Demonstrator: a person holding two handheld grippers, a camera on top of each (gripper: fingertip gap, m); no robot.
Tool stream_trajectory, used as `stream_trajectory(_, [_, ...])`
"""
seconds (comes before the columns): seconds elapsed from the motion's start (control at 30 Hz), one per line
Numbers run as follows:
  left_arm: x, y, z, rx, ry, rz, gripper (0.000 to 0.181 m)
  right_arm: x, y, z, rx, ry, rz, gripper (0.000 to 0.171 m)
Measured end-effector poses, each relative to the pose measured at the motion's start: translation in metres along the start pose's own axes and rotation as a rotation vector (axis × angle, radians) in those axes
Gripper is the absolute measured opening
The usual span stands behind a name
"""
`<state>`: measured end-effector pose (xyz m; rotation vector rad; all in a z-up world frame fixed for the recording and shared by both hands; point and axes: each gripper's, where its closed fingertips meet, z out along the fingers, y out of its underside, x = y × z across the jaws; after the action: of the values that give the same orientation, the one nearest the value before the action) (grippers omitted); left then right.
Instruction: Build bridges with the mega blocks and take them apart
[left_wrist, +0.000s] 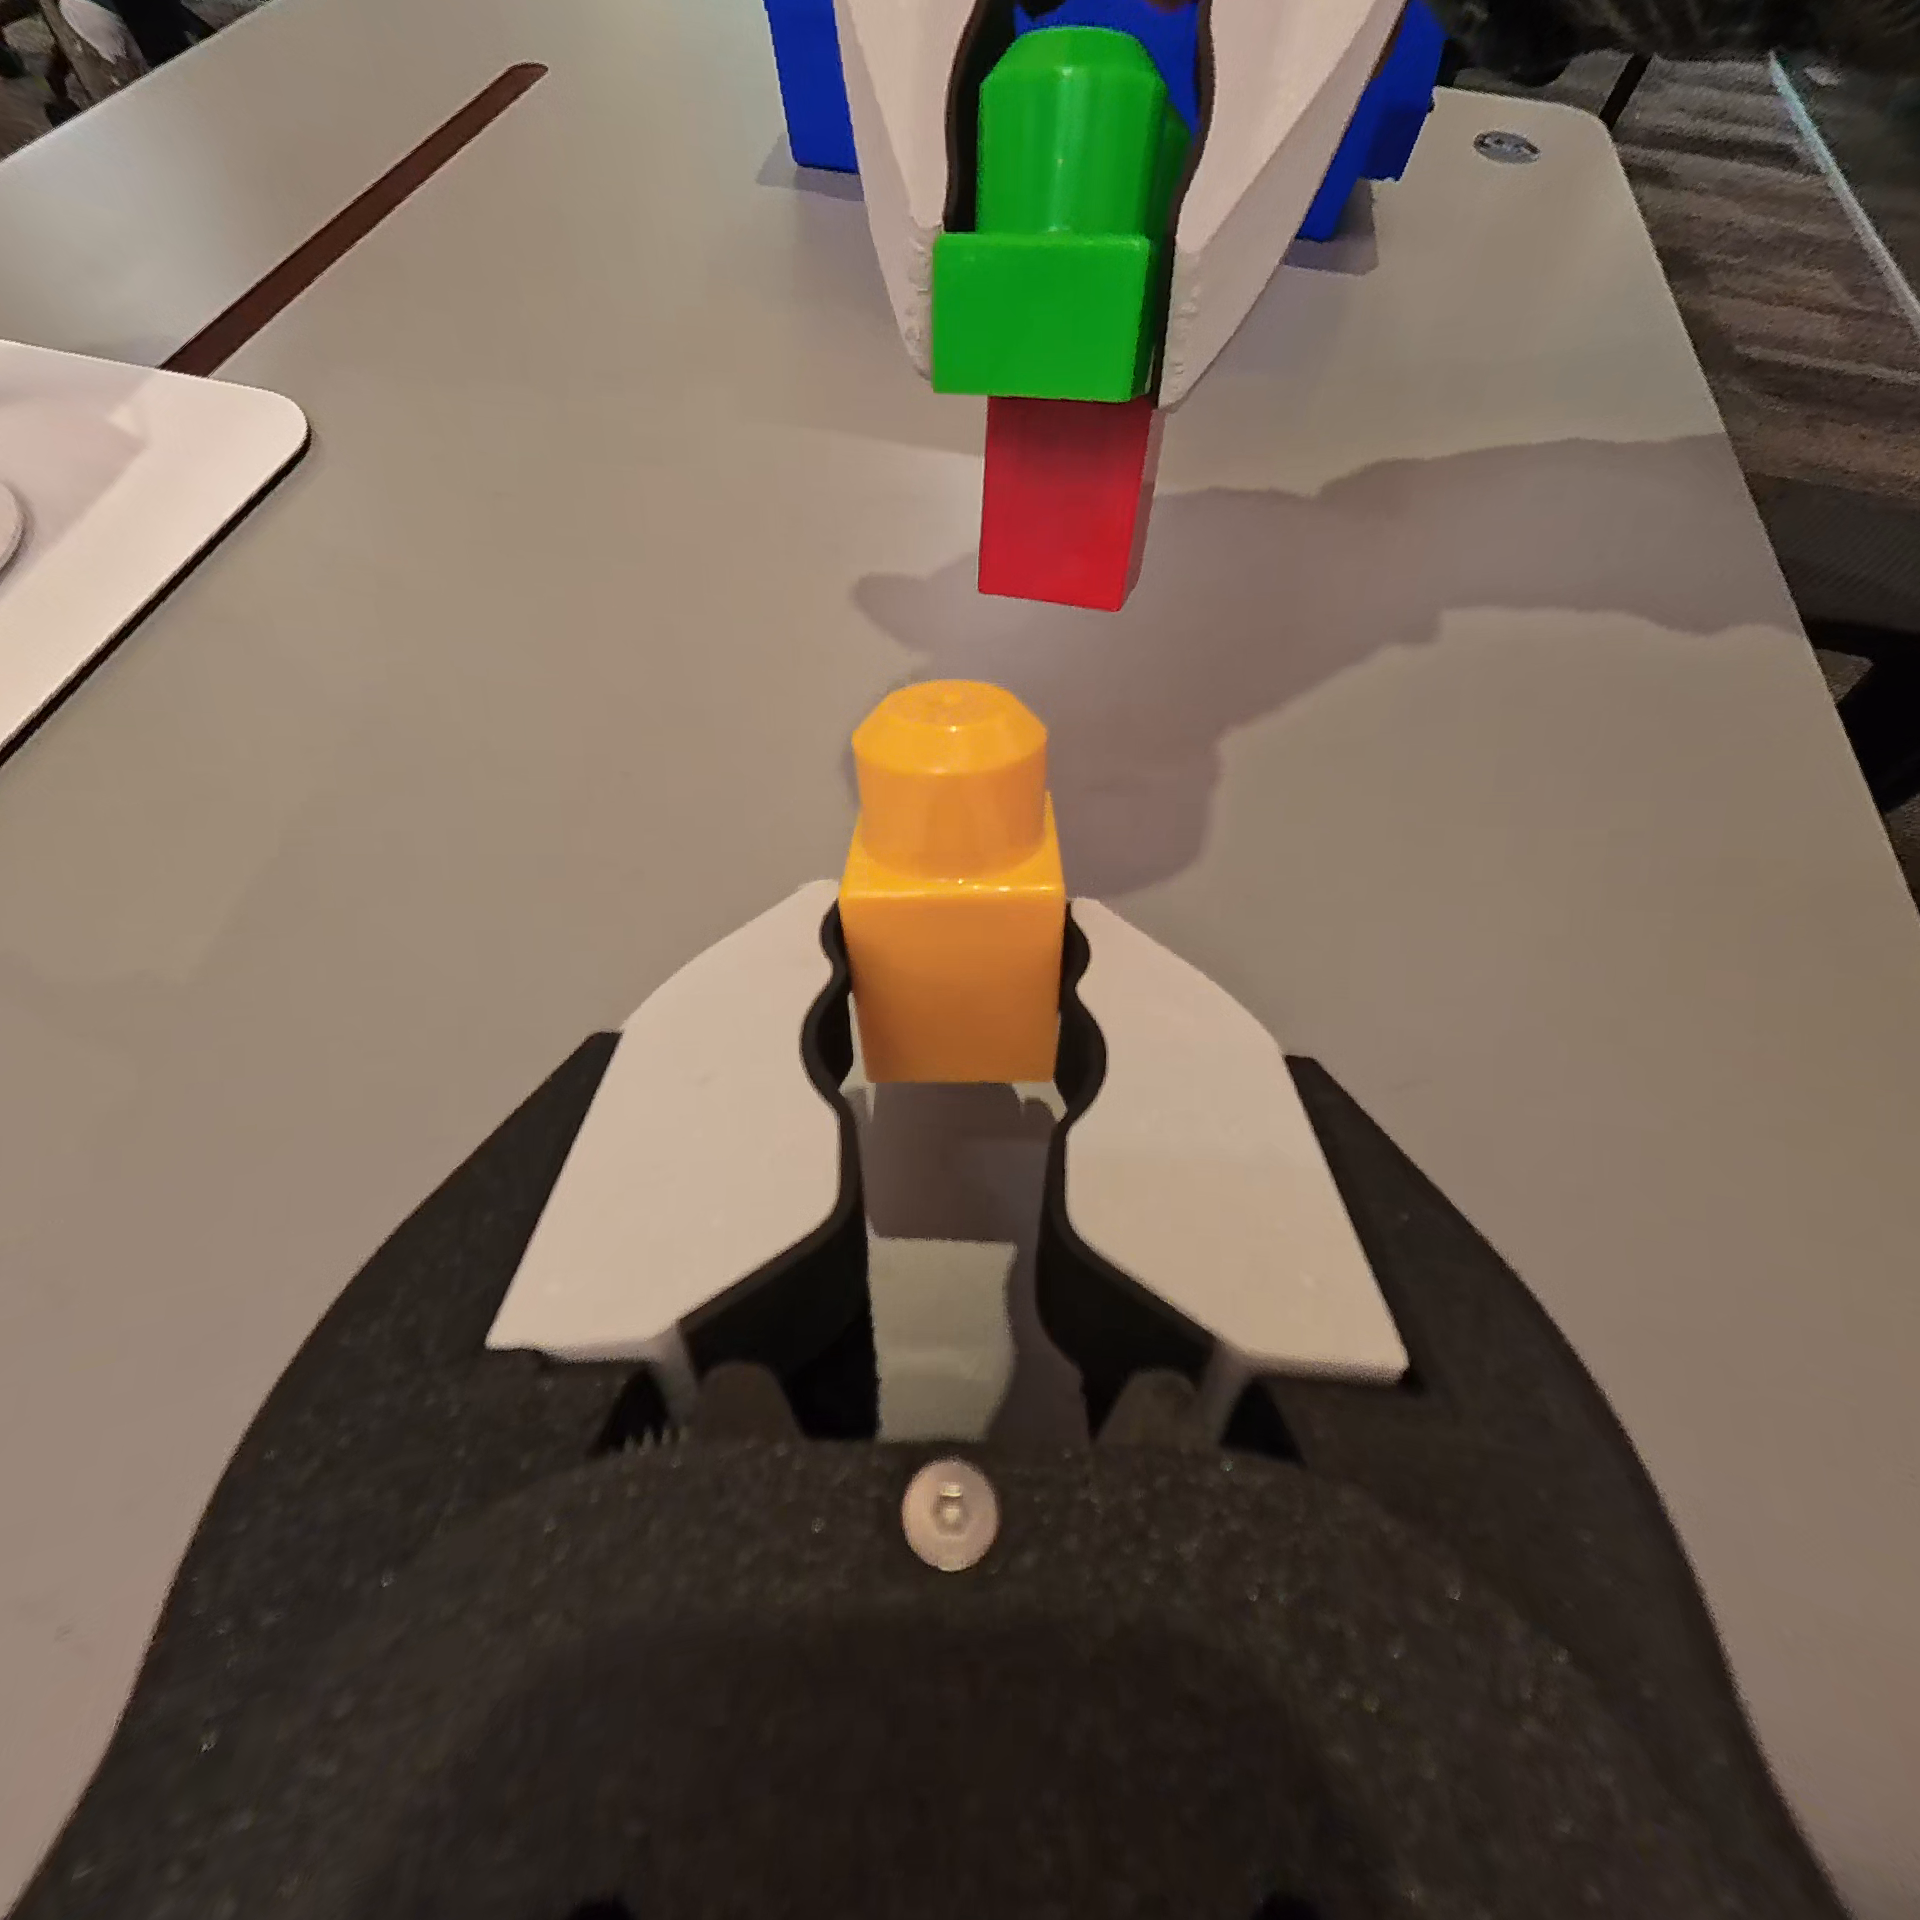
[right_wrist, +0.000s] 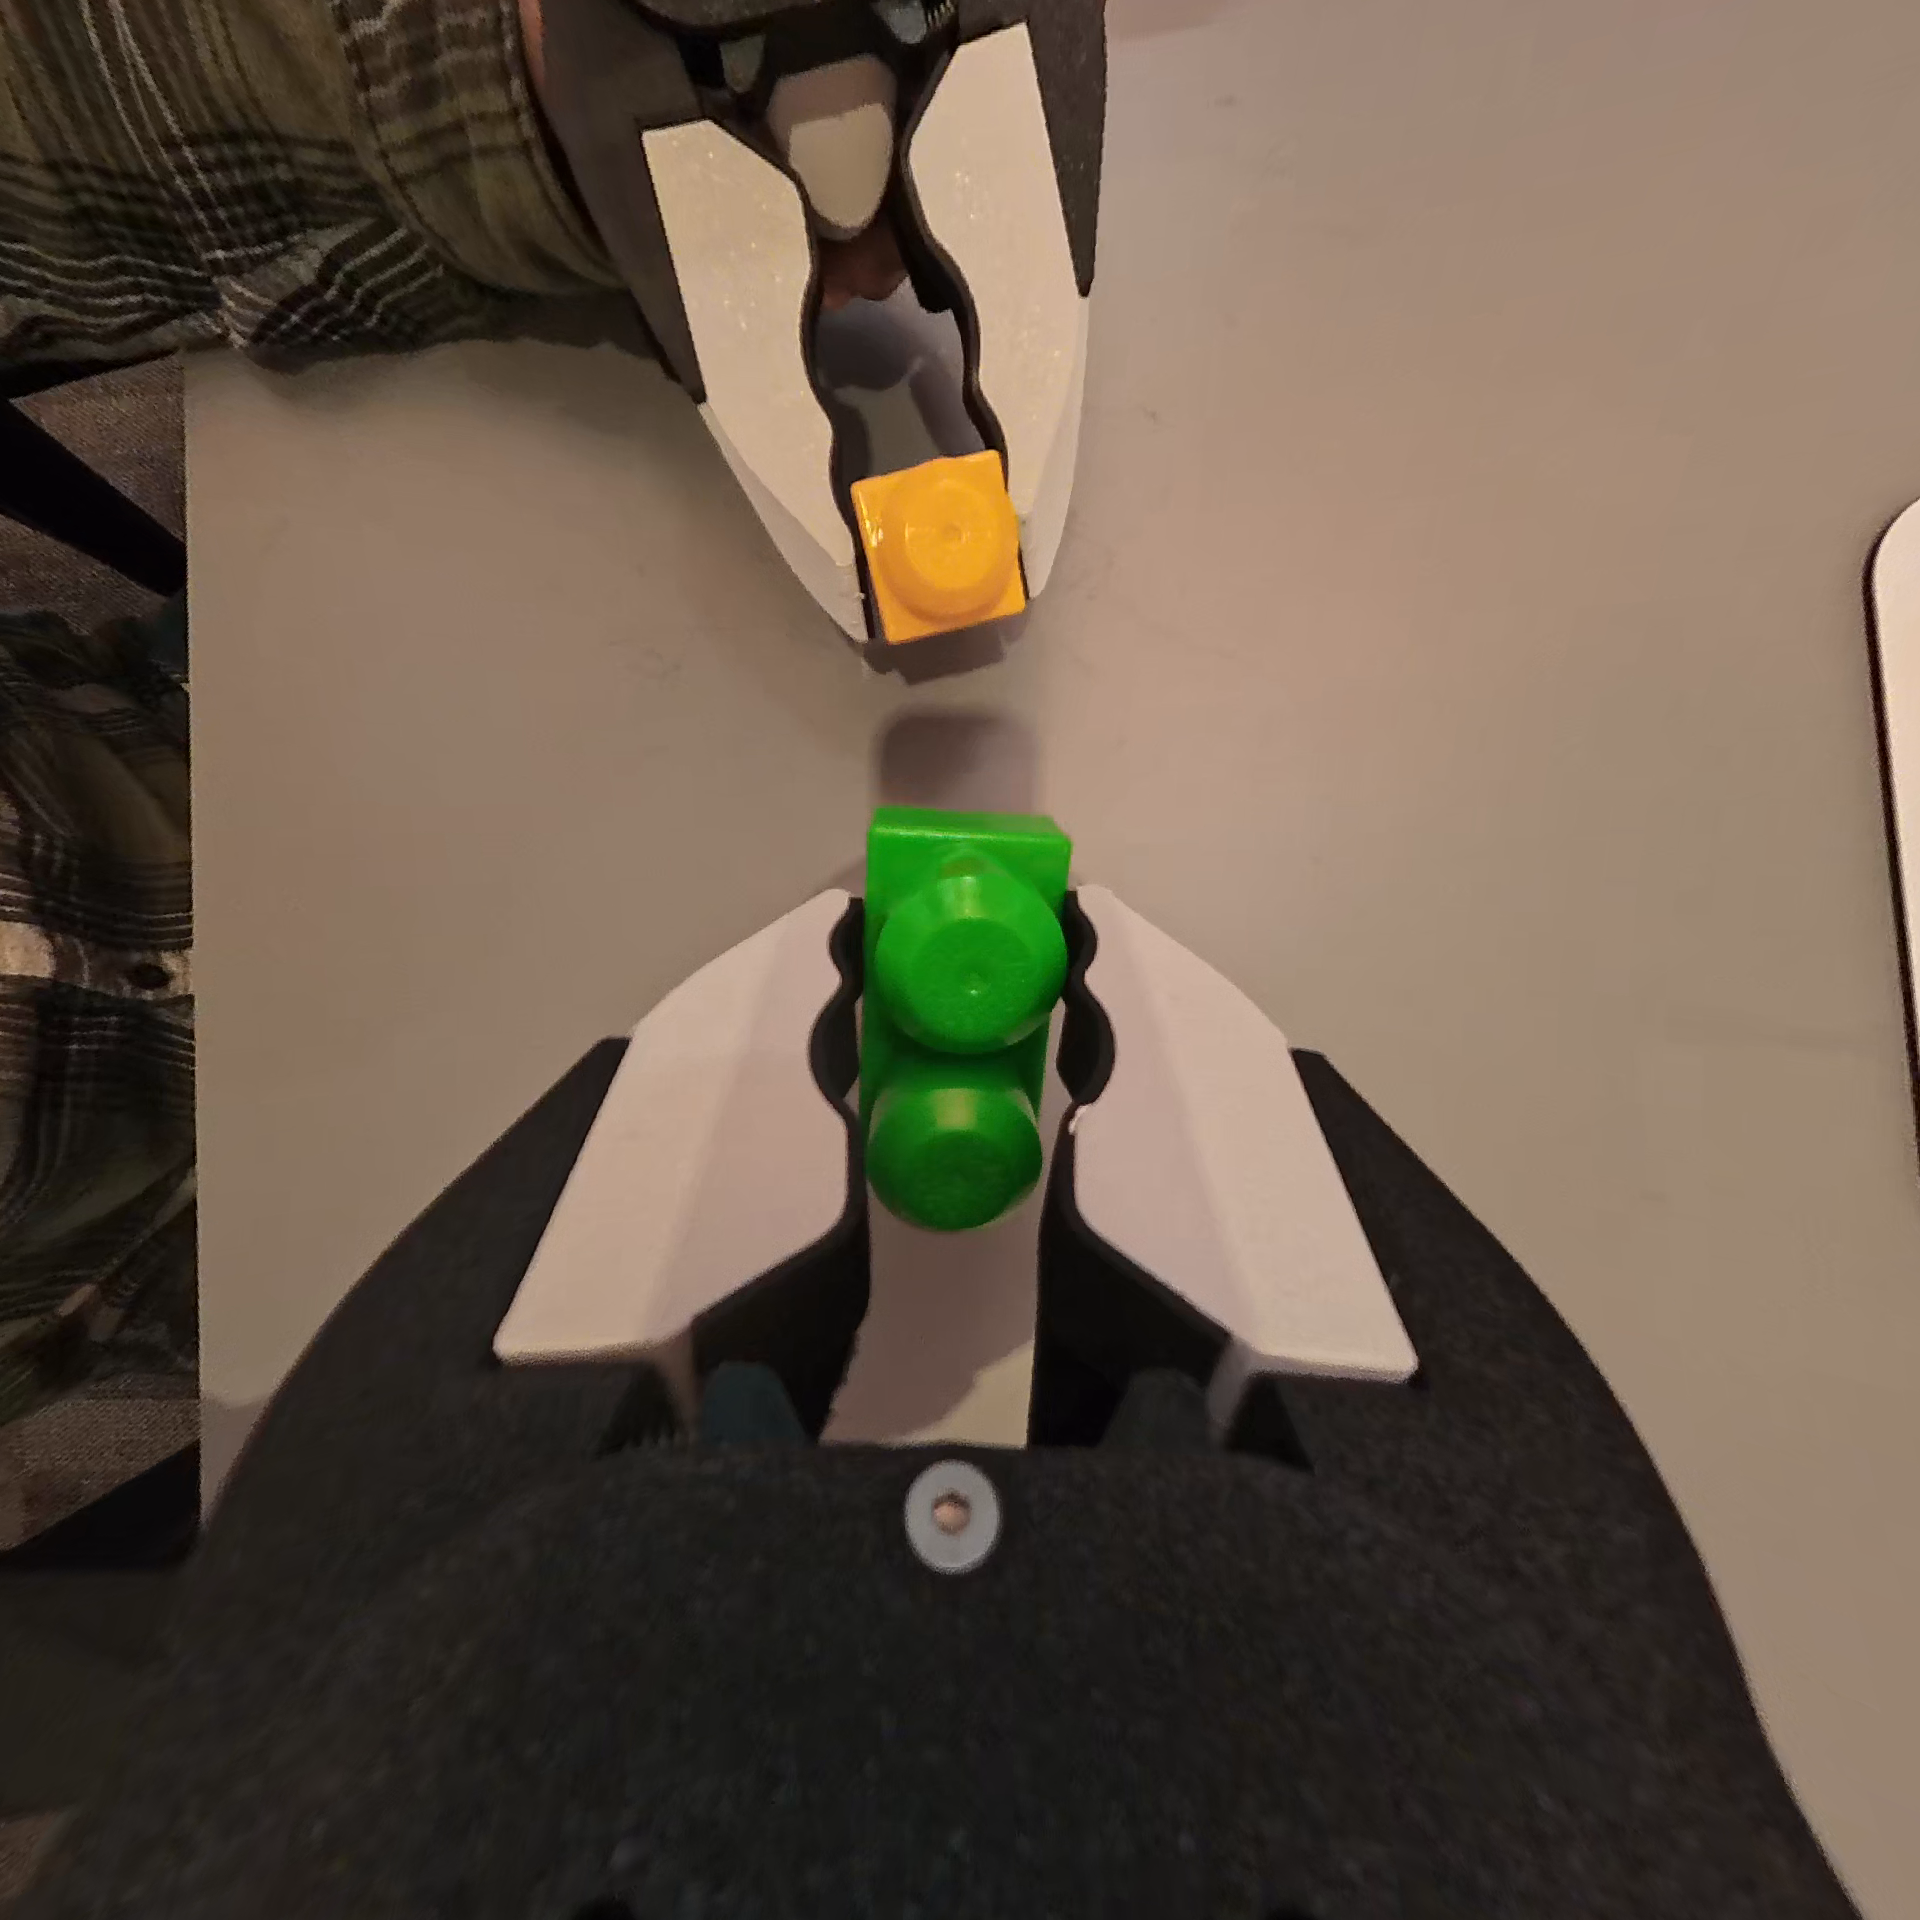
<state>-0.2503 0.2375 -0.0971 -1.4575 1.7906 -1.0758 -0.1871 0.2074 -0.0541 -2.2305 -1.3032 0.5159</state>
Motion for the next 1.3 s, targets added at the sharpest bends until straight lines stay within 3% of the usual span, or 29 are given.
stream_trajectory(0.3, [0.000,0.008,0.002,-0.035,0.017,-0.009,0.036,0.000,0.008,0.011,-0.060,-0.005,-0.010,0.035])
stream_trajectory(0.83, [0.000,0.044,0.018,-0.356,0.012,-0.020,0.037,-0.005,0.018,0.019,-0.096,-0.037,0.001,0.035])
stream_trajectory(1.03, [0.000,0.044,0.021,-0.350,0.018,-0.027,0.038,-0.006,0.018,0.021,-0.092,-0.046,0.001,0.035])
stream_trajectory(1.3, [0.001,0.021,0.015,-0.207,0.021,-0.043,0.062,-0.006,0.016,0.017,-0.066,-0.041,0.006,0.035])
